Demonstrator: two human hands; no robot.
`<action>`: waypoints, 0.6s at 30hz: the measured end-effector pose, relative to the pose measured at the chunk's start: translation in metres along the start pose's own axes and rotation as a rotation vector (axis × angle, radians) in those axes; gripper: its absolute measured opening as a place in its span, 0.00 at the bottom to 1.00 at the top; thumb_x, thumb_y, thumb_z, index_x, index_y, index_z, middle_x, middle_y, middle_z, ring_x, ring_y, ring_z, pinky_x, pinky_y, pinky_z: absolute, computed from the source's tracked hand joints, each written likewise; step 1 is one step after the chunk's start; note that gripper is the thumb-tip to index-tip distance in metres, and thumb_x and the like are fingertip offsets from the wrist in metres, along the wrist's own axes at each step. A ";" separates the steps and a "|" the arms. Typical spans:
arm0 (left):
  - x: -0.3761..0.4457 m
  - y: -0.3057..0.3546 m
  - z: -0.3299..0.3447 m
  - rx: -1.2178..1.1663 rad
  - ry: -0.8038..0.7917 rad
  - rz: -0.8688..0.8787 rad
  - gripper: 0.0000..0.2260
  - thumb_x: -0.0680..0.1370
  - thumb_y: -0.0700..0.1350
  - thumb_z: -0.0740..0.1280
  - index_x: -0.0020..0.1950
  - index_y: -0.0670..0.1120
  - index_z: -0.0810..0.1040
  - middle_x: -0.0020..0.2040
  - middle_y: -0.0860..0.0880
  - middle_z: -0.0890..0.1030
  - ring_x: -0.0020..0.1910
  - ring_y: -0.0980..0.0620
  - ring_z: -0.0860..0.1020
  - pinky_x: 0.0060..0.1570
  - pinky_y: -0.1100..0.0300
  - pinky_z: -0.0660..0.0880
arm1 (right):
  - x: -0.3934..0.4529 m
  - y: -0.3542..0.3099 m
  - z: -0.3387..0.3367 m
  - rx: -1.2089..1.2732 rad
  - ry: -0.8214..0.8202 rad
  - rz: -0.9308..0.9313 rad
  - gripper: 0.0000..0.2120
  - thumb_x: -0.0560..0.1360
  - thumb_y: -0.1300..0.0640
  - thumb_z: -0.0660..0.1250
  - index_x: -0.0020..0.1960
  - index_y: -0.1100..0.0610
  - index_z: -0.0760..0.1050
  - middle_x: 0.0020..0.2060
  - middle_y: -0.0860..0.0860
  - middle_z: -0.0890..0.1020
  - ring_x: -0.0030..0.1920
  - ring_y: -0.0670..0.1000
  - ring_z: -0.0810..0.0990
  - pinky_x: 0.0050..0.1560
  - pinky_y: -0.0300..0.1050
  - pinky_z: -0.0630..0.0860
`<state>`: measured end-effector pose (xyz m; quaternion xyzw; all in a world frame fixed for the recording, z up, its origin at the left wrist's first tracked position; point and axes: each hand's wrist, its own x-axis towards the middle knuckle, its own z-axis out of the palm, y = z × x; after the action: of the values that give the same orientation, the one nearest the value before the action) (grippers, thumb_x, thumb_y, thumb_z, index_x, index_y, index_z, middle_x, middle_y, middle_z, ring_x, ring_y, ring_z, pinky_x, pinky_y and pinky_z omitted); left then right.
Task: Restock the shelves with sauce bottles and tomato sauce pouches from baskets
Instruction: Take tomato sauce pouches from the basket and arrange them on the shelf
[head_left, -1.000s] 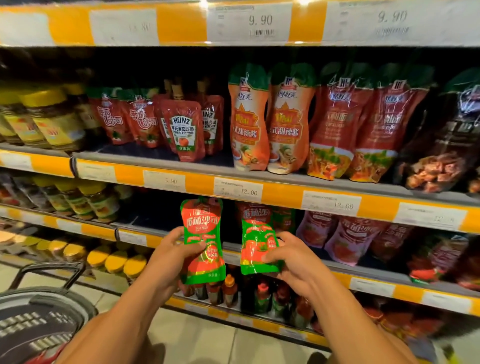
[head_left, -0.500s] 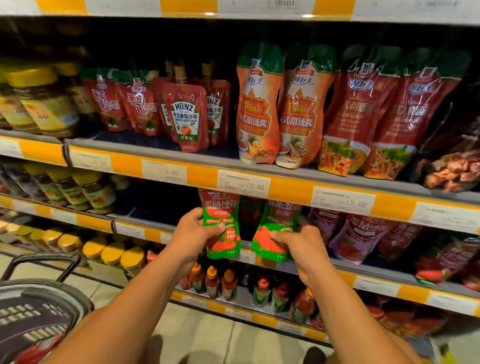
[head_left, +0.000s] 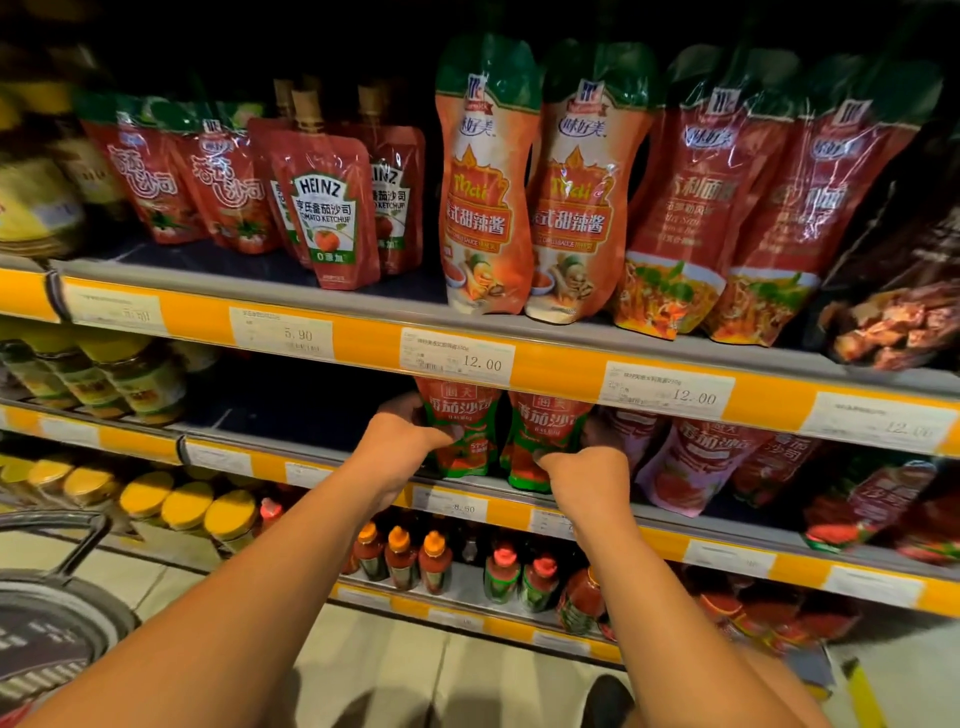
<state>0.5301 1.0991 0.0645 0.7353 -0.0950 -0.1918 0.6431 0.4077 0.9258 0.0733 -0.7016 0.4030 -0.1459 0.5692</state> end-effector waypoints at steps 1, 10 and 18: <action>0.001 -0.002 0.001 -0.004 -0.012 0.002 0.17 0.73 0.37 0.79 0.58 0.51 0.84 0.55 0.50 0.87 0.59 0.49 0.83 0.62 0.49 0.79 | 0.001 0.002 0.001 -0.010 0.001 0.000 0.20 0.72 0.63 0.77 0.31 0.57 0.68 0.27 0.52 0.72 0.31 0.54 0.70 0.31 0.45 0.64; 0.000 -0.007 0.001 0.115 -0.004 0.052 0.20 0.75 0.35 0.76 0.65 0.49 0.81 0.57 0.51 0.86 0.58 0.52 0.82 0.58 0.52 0.79 | 0.003 0.007 0.000 -0.135 0.037 -0.132 0.11 0.71 0.64 0.73 0.46 0.52 0.74 0.39 0.53 0.81 0.40 0.58 0.80 0.38 0.48 0.77; 0.002 -0.017 0.004 0.260 0.042 0.109 0.21 0.76 0.35 0.76 0.68 0.46 0.80 0.59 0.47 0.84 0.60 0.48 0.80 0.61 0.48 0.79 | 0.006 0.014 -0.007 -0.242 0.056 -0.181 0.06 0.74 0.61 0.75 0.44 0.59 0.77 0.28 0.56 0.75 0.28 0.54 0.70 0.30 0.43 0.66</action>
<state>0.5284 1.0976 0.0471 0.8099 -0.1454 -0.1272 0.5539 0.4009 0.9163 0.0611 -0.7941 0.3684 -0.1663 0.4538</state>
